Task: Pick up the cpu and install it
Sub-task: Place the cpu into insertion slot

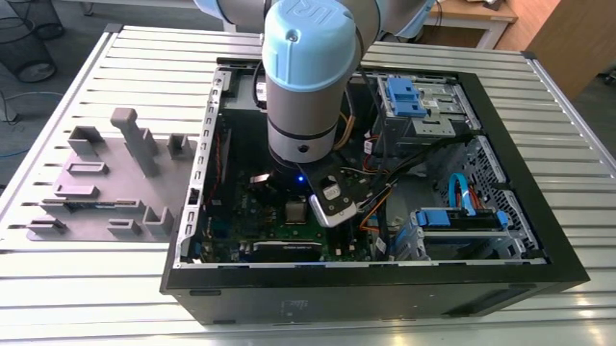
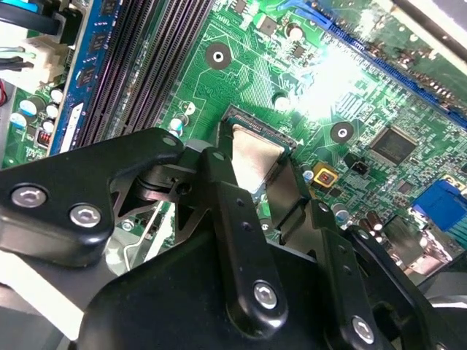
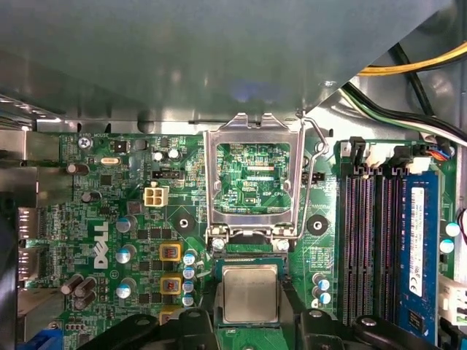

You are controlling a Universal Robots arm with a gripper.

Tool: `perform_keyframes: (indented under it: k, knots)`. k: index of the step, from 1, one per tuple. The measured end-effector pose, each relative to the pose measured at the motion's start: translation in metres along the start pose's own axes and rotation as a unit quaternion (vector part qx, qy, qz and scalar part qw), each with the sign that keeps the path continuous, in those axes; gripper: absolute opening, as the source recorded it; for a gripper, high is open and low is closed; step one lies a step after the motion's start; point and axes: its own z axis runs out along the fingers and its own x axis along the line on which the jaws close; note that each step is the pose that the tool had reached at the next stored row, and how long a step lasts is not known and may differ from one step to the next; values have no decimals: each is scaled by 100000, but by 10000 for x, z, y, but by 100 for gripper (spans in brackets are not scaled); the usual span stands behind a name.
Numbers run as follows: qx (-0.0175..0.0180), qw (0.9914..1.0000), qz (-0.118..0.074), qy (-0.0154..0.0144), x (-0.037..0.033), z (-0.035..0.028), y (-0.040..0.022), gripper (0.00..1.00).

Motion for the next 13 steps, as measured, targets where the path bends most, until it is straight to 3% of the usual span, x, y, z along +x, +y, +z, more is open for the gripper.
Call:
perform_keyframes:
  k: [13]
  knots:
    - [0, 100000, 2, 6, 1, 16, 0, 44]
